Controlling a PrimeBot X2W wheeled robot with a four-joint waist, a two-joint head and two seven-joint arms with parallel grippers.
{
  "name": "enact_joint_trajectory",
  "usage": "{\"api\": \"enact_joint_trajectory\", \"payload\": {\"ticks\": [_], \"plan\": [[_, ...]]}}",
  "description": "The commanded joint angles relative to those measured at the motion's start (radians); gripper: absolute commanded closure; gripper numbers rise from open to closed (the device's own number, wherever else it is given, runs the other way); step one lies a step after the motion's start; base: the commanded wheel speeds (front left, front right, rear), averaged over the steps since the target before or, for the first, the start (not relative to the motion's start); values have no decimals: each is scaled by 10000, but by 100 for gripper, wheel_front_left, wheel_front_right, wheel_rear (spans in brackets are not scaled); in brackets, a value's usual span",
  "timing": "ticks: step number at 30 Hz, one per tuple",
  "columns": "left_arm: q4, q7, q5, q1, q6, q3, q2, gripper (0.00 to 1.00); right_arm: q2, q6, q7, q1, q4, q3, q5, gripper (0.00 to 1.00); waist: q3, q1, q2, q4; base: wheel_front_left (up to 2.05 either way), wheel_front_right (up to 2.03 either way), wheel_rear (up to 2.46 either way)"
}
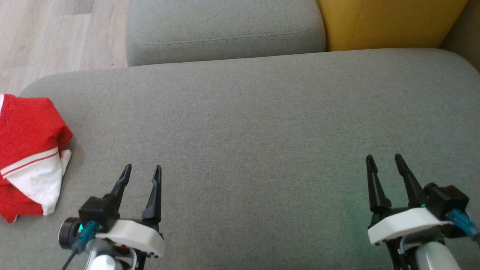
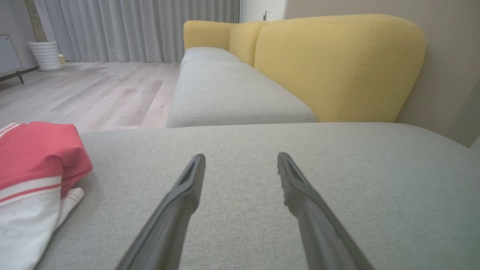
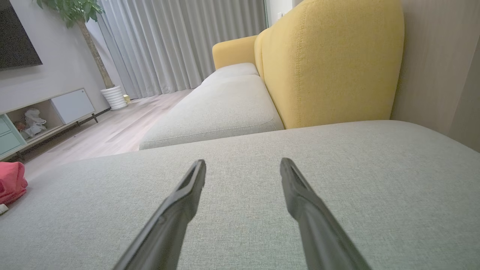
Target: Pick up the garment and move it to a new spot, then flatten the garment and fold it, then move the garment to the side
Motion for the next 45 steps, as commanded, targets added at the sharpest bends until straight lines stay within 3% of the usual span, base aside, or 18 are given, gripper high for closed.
{"api": "enact_joint_trajectory", "payload": {"ticks": [1,17,25,45], "plan": [[-329,-173,255,-352,112,242,211,0,-7,67,-189,-234,-405,249,-259,0,0,0,0,1,0,0,0],[-180,-640,1477,-237,257,227,48,0,126,77,-505,-162,-476,268,-1292,0,-30,0,0,-67,0,0,0],[101,-642,1030,-160,137,599,-234,0,174,77,-479,-149,-365,184,-808,0,-34,0,0,-57,0,0,0],[297,-642,1169,-181,31,850,-429,0,195,77,-462,-136,-333,111,-884,0,-18,0,0,-1,0,0,0]]}}
